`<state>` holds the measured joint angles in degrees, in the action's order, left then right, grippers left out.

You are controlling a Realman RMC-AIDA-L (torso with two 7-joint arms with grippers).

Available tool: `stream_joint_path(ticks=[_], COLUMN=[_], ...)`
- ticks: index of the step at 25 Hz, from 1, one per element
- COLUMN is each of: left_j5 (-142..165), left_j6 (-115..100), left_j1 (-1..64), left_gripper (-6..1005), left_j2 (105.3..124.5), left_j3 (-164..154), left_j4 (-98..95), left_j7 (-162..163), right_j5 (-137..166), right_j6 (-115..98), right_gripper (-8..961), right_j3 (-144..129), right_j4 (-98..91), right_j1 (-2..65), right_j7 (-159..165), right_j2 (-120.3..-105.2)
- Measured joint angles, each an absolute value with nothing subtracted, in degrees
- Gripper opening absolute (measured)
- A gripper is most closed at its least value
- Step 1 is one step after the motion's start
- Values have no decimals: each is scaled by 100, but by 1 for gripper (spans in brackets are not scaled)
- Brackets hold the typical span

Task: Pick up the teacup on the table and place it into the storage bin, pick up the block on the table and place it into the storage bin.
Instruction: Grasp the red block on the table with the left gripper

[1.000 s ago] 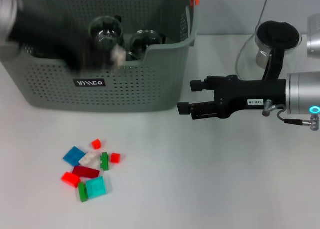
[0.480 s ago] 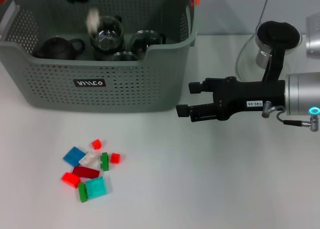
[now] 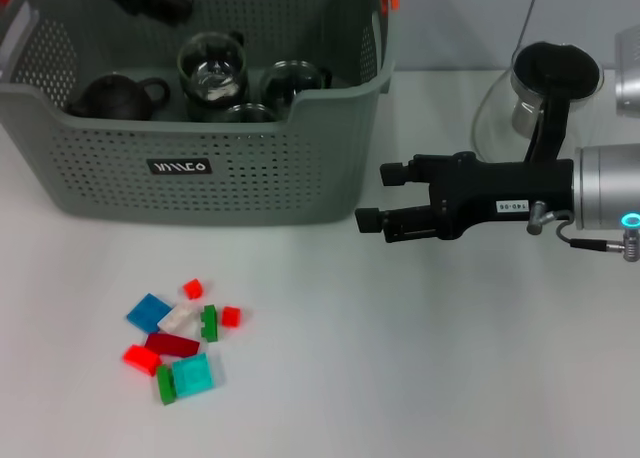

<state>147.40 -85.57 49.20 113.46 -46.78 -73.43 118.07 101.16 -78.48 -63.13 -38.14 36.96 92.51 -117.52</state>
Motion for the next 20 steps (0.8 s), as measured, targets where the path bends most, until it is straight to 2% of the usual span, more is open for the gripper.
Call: stream_joint_path(ticks=[4,8,10,13,20], left_j5=[14415,15058,15402,15674,15872], left_j6=[-9729,-9965,-9919,-10069,-10485], left_j1=[4298,3425,3054,2829,2654], left_gripper=[707,810,854,921,913], left_j2=[11640,12128,12310,12393,12401], left_j3=[-4887,-5884,-6385,-6759,-6809], left_j4=[-8743,-9946,-10262,-10300,-10115], left_j7=[10886,10477,10277,10183,9969], right_j5=[10116,10116,10116,10116,10116], right_j6=[-7813,-7768,-7767,-7767,-7756], right_gripper=[914,914,914,914,915], right_j3=[-6303,-6300,-6290,-6242,-6215], right_j4=[-3805,-3797,-3795,-3788,-3774], right_j1=[3703,3702,3695,3671,3659], right_j7=[9248,9276,9298,9294,9265], right_j2=[-11745,-11740,-11738,-11754,-11776])
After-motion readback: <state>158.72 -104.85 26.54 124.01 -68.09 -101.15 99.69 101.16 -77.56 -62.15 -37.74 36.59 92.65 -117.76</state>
